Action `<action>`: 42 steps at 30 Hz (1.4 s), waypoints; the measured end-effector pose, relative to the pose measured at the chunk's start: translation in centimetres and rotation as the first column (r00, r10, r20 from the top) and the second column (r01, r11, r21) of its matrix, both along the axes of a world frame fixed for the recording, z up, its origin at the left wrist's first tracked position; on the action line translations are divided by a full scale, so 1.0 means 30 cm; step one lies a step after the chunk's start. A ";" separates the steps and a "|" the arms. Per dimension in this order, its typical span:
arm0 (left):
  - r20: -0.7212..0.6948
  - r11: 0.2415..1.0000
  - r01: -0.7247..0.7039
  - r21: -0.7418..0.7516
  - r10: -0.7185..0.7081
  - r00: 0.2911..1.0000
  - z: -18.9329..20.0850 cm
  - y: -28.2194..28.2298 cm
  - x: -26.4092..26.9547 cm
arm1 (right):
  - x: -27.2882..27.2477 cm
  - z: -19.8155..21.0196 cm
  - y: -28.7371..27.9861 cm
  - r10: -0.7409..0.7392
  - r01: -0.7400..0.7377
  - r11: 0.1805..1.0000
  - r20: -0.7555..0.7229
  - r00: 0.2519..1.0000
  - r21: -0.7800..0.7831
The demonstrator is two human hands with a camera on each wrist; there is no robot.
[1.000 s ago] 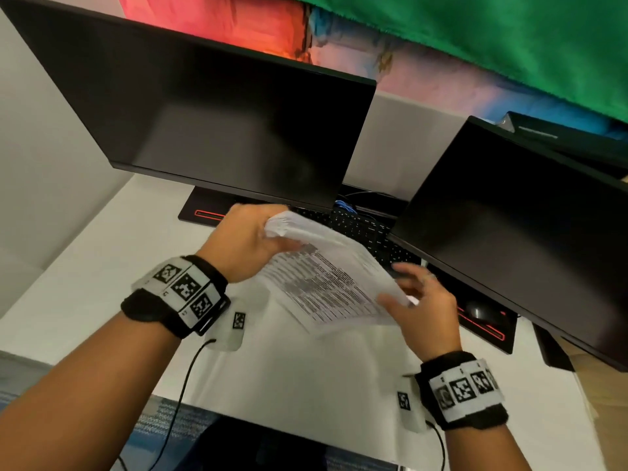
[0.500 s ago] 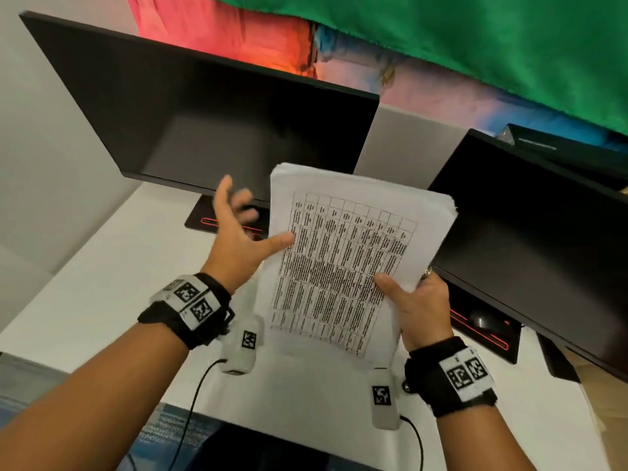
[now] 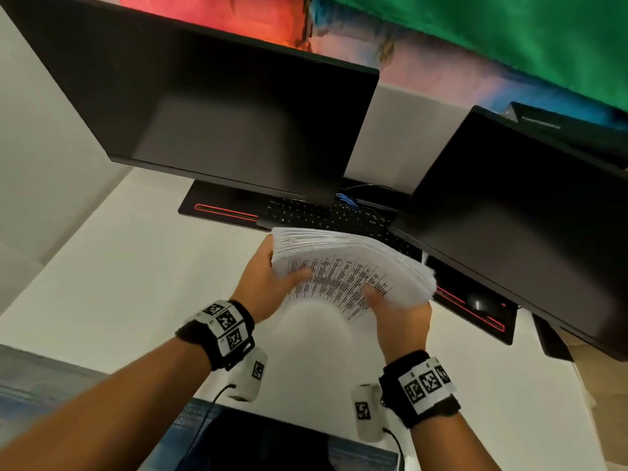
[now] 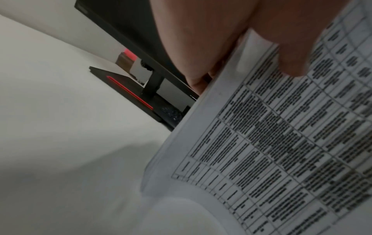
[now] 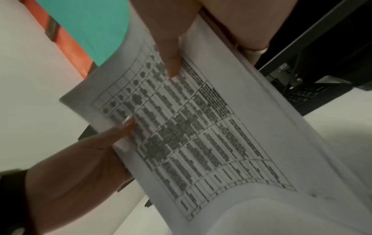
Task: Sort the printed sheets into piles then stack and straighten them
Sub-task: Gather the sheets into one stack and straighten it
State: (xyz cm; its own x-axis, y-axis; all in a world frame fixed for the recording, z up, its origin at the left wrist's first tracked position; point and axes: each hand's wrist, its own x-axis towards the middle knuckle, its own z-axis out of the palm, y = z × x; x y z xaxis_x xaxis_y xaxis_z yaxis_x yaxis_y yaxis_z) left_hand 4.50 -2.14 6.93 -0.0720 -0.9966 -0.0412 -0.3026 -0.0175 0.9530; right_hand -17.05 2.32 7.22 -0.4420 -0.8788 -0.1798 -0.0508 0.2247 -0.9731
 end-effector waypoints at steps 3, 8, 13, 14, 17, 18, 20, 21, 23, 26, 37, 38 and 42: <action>-0.011 0.998 0.039 -0.052 -0.039 0.999 0.040 -0.018 -0.003 | -0.015 0.030 -0.019 -0.019 0.020 1.000 0.048 0.999 -0.015; -0.013 0.992 0.113 -0.052 -0.114 0.993 0.059 -0.027 0.030 | -0.021 0.060 0.003 -0.006 0.009 0.997 0.039 0.999 -0.077; -0.163 0.982 -0.070 -0.175 0.042 0.986 0.085 -0.012 0.013 | -0.006 0.099 -0.014 -0.018 0.037 0.978 0.096 0.995 -0.206; -0.159 0.973 -0.100 -0.207 0.068 0.985 0.093 -0.013 0.002 | 0.000 0.109 -0.018 -0.013 0.040 0.971 0.112 0.994 -0.235; -0.157 0.959 -0.160 -0.233 0.125 0.980 0.113 -0.016 -0.027 | 0.016 0.129 -0.023 -0.040 0.076 0.964 0.143 0.989 -0.256; -0.172 0.959 -0.168 -0.229 0.130 0.977 0.116 -0.019 -0.032 | 0.017 0.131 -0.025 -0.053 0.090 0.962 0.146 0.988 -0.256; -0.188 0.960 -0.175 -0.218 0.135 0.973 0.126 -0.026 -0.035 | 0.017 0.133 -0.029 -0.077 0.111 0.958 0.137 0.988 -0.264; -0.186 0.959 -0.186 -0.216 0.147 0.971 0.129 -0.030 -0.034 | 0.017 0.134 -0.031 -0.088 0.122 0.956 0.137 0.987 -0.266; -0.188 0.957 -0.203 -0.209 0.165 0.968 0.133 -0.035 -0.031 | 0.017 0.140 -0.033 -0.106 0.144 0.954 0.154 0.982 -0.264; -0.200 0.956 -0.219 -0.194 0.180 0.963 0.142 -0.044 -0.029 | 0.018 0.140 -0.036 -0.133 0.173 0.946 0.160 0.978 -0.273; -0.233 0.961 -0.229 -0.153 0.190 0.954 0.188 -0.072 -0.024 | 0.042 0.133 -0.053 -0.213 0.255 0.931 0.179 0.961 -0.261; -0.214 0.963 -0.212 -0.167 0.174 0.961 0.189 -0.074 -0.023 | 0.043 0.133 -0.052 -0.209 0.251 0.932 0.178 0.962 -0.262; -0.311 0.972 -0.178 -0.150 0.125 0.942 0.181 -0.079 -0.004 | 0.023 0.117 -0.040 -0.117 0.160 0.942 0.157 0.981 -0.296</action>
